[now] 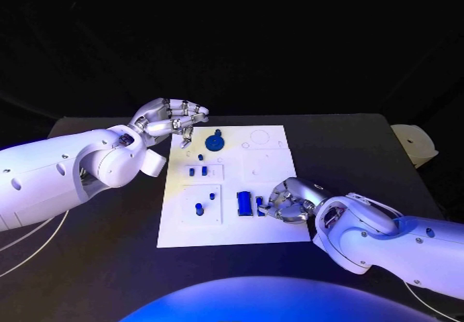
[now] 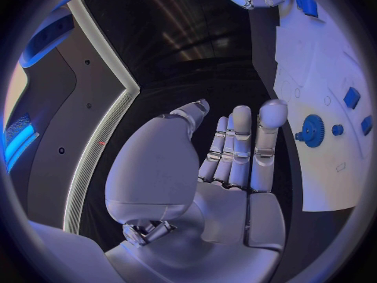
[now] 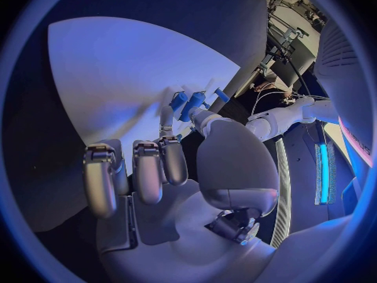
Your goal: Assemble the parts on the task board
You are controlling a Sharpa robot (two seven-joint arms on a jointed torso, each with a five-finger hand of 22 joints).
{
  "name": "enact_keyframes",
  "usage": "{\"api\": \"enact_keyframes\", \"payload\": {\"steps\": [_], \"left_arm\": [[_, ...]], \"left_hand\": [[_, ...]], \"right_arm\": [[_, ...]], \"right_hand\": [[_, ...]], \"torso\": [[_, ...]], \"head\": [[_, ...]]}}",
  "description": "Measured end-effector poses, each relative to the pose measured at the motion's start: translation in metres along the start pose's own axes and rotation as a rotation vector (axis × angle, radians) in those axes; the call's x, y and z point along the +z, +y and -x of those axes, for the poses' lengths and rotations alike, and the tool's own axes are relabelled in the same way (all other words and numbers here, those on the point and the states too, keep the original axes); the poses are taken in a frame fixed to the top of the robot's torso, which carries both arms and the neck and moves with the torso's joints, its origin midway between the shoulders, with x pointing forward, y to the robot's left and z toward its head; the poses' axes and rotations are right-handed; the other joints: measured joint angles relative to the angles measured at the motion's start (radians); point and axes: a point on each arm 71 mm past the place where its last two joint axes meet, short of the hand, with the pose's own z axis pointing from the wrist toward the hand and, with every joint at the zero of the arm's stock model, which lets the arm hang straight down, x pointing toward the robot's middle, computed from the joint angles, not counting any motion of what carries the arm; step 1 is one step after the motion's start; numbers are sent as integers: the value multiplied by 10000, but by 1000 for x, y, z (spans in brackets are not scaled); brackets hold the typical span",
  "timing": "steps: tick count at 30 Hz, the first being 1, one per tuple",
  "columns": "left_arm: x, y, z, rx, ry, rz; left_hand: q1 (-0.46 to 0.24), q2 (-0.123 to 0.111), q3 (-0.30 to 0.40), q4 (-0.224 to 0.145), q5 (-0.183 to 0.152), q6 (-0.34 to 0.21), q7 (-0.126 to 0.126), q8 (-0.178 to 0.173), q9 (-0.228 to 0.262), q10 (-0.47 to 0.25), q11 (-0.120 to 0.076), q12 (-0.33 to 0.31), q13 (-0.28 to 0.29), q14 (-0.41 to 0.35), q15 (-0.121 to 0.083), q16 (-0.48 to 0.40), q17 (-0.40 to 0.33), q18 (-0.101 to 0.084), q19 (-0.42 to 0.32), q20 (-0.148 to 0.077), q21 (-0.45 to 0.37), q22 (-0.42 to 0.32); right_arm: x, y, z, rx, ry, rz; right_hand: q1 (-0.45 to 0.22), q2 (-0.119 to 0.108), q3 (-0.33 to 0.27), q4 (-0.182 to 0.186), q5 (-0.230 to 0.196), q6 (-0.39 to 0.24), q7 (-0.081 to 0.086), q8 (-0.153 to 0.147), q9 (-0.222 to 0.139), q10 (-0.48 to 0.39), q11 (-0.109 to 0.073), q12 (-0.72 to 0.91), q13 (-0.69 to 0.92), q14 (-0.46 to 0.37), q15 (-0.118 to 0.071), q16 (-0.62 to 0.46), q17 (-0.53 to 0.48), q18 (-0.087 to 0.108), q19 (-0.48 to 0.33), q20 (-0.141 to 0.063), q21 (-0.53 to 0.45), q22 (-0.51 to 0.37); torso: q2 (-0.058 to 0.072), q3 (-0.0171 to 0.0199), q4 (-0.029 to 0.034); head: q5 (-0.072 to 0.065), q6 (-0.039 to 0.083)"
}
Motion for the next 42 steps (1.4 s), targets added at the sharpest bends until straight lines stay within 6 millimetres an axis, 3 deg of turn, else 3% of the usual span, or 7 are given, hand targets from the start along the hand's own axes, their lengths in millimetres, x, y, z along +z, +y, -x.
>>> {"api": "enact_keyframes", "payload": {"steps": [14,18,35,42], "left_arm": [[0,0,0,7,-9,3],[0,0,0,8,-10,4],[0,0,0,7,-8,4],[0,0,0,8,-5,3]], "left_hand": [[0,0,0,0,0,0,0,0,-1,0,0,0,0,0,0,0,0,0,0,0,0,0],[0,0,0,0,0,0,0,0,-2,0,0,0,1,0,0,0,0,0,0,0,0,0],[0,0,0,0,0,1,0,43,-4,0,0,-1,-8,0,0,0,0,0,0,0,0,0],[0,0,0,0,0,1,0,43,-4,0,0,-1,-8,0,0,0,-2,0,0,0,0,0]], "right_arm": [[-4,-4,-5,-80,272,214],[-1,-5,-7,-112,326,212],[15,-7,-10,-292,234,0],[18,-6,-9,-343,274,31]], "right_hand": [[480,79,-126,-72,-46,0,0,0,-1,0,0,0,0,0,0,0,-1,0,0,0,0,-2],[593,178,-151,-97,-221,0,0,0,-1,0,0,0,-1,0,0,0,-1,0,0,0,0,-2],[773,359,-262,13,-236,18,-16,111,0,0,0,77,7,0,1,0,-2,0,0,1,0,-4],[1411,197,-363,-314,-575,32,-31,117,-88,-37,-36,77,6,0,0,0,-2,0,0,1,0,-5]], "torso": [[-2,-9,13],[11,-7,13],[24,12,25],[12,0,20]], "head": [[-20,0],[-21,0],[2,0],[3,0]]}}
